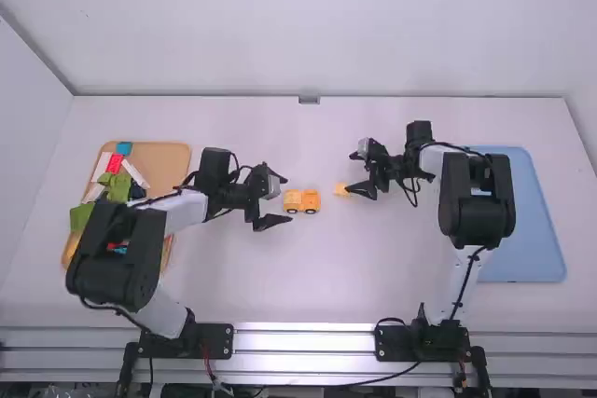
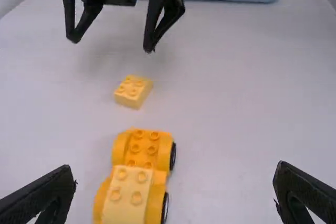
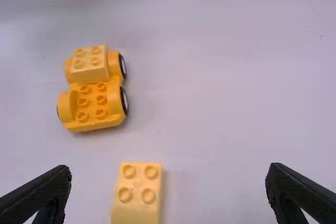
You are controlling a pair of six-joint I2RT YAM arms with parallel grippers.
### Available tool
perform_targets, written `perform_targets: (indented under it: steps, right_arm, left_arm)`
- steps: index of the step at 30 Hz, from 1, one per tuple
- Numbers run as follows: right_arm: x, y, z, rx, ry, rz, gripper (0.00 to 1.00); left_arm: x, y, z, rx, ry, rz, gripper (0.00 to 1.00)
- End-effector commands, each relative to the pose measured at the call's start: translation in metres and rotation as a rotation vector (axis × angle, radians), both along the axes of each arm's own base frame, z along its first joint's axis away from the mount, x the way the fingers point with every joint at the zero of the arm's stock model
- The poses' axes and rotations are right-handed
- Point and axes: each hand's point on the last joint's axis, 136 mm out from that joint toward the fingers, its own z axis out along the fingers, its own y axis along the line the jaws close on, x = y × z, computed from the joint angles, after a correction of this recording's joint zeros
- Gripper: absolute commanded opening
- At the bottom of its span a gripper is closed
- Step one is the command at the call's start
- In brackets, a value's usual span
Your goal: Assemble lego blocks to make yellow taxi
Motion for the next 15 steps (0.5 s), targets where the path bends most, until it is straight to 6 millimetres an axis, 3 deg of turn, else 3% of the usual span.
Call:
perform_targets:
  steps: [1, 9, 13, 15]
  right_arm:
    - [-0.014, 0.011, -0.013, 0.009, 0.017, 0.019, 0.98]
    - [-0.026, 0.018, -0.044, -0.015, -0.021, -0.038, 0.99]
    - [-0.022, 0.012, -0.054, -0.039, -0.034, -0.118, 0.83]
    - [-0.022, 0.011, -0.057, -0.044, -0.031, -0.137, 0.66]
  left_arm:
    - [0.005, -0.009, 0.004, -0.069, 0.002, -0.069, 0.99]
    - [0.021, -0.014, -0.015, -0.098, 0.045, -0.09, 0.99]
    - [0.022, -0.015, -0.016, -0.101, 0.04, -0.093, 0.99]
    - [0.023, -0.015, -0.016, -0.102, 0.037, -0.091, 0.99]
